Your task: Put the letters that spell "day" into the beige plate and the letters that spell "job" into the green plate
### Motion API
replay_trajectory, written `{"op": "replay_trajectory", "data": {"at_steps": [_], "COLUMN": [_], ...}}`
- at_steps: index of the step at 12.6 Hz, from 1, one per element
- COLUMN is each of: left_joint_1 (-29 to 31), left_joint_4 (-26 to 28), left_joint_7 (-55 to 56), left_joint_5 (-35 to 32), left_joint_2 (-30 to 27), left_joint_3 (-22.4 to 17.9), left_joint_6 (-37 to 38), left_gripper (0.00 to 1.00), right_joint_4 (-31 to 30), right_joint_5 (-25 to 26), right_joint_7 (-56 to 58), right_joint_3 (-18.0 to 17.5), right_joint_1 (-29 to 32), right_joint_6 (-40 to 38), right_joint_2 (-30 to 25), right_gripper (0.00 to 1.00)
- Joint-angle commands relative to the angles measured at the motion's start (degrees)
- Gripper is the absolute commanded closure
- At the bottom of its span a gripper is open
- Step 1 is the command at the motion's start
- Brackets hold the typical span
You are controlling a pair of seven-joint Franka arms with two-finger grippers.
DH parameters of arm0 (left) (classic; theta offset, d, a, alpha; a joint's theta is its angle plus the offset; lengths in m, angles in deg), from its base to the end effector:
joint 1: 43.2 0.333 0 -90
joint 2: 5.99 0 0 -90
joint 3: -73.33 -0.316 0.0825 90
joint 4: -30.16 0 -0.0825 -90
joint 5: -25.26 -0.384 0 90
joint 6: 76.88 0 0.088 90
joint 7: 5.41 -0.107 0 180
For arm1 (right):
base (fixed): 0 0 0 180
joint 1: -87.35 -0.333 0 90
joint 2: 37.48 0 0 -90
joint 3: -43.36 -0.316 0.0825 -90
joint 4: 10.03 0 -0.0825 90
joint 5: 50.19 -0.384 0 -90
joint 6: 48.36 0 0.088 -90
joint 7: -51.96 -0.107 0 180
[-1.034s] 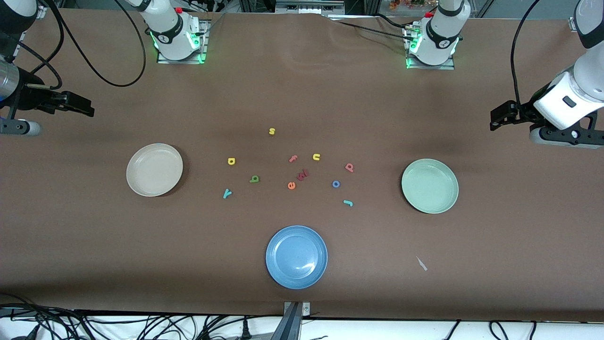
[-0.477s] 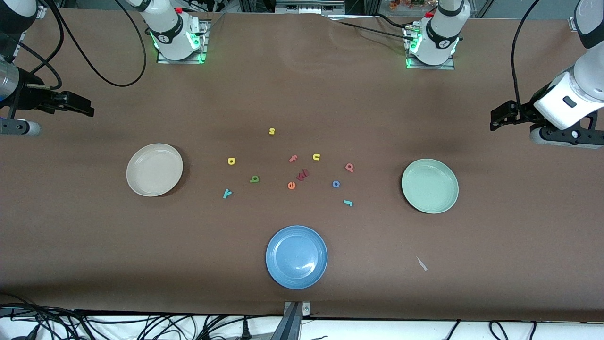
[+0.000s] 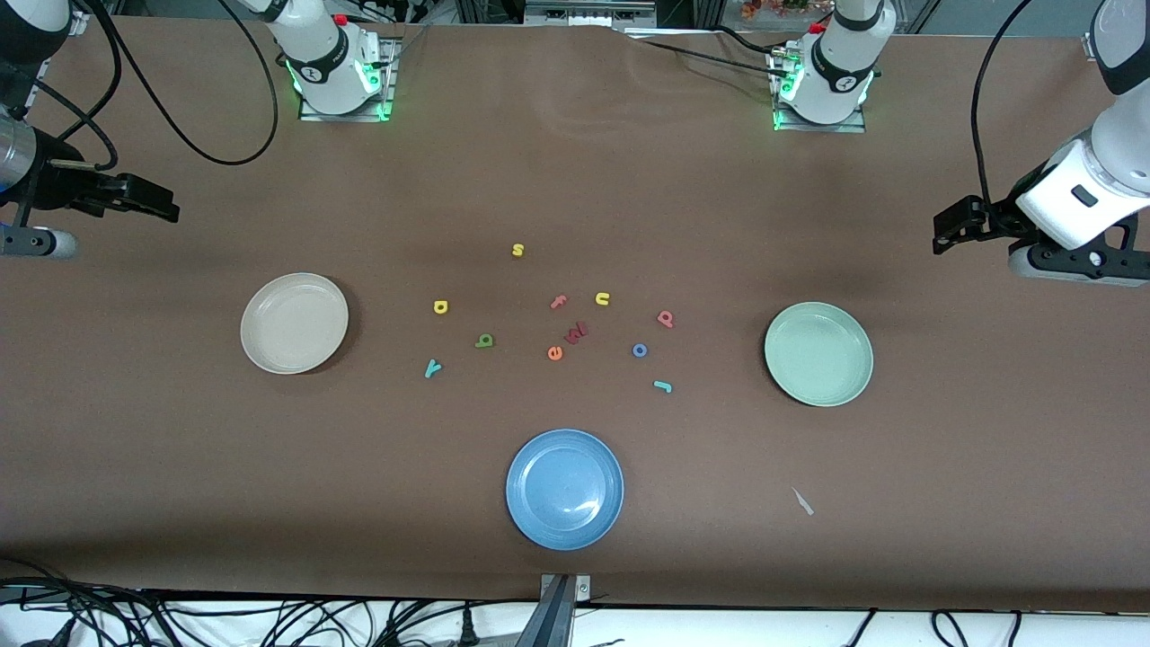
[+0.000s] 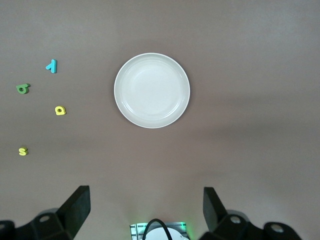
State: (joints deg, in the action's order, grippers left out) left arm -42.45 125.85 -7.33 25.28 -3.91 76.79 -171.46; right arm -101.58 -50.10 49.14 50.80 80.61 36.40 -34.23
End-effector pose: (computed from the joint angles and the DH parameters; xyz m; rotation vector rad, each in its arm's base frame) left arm 0.5668 -0.0263 0.5639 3.1357 -0.1267 -0.0873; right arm 0.5577 -0.0051 0.5735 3.1161 -0.0964 -0.2728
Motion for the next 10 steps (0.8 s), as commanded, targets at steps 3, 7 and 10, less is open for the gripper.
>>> {"op": "replay_trajectory", "data": {"at_steps": [3,7,10], "left_joint_1": [-0.31,0.3,0.4], "left_joint_4": [-0.15,-0.15,-0.15], "left_joint_7": [-1.07,-1.16,-1.25], "left_joint_5": [-3.27,-3.72,-3.72], "left_joint_2": [-0.23,-0.32,-0.41], "left_joint_3": [2.51,2.79,2.7], "left_joint_6": [-0.52,-0.43,-0.43], "left_gripper": [0.0,0.0,0.0], "right_joint_4": [0.23,0.23,0.23], "right_joint_5": [-0.17,-0.17,-0.17], "right_joint_7": [0.36,0.36,0.36], "right_joint_3": [-0.06,-0.06,-0.06], "right_joint_1": [0.24,0.24,0.24], "right_joint_6": [-0.29,-0.38,-0.38], "right_joint_2": [-0.27,-0.27,-0.27], "right_gripper": [0.0,0.0,0.0]}}
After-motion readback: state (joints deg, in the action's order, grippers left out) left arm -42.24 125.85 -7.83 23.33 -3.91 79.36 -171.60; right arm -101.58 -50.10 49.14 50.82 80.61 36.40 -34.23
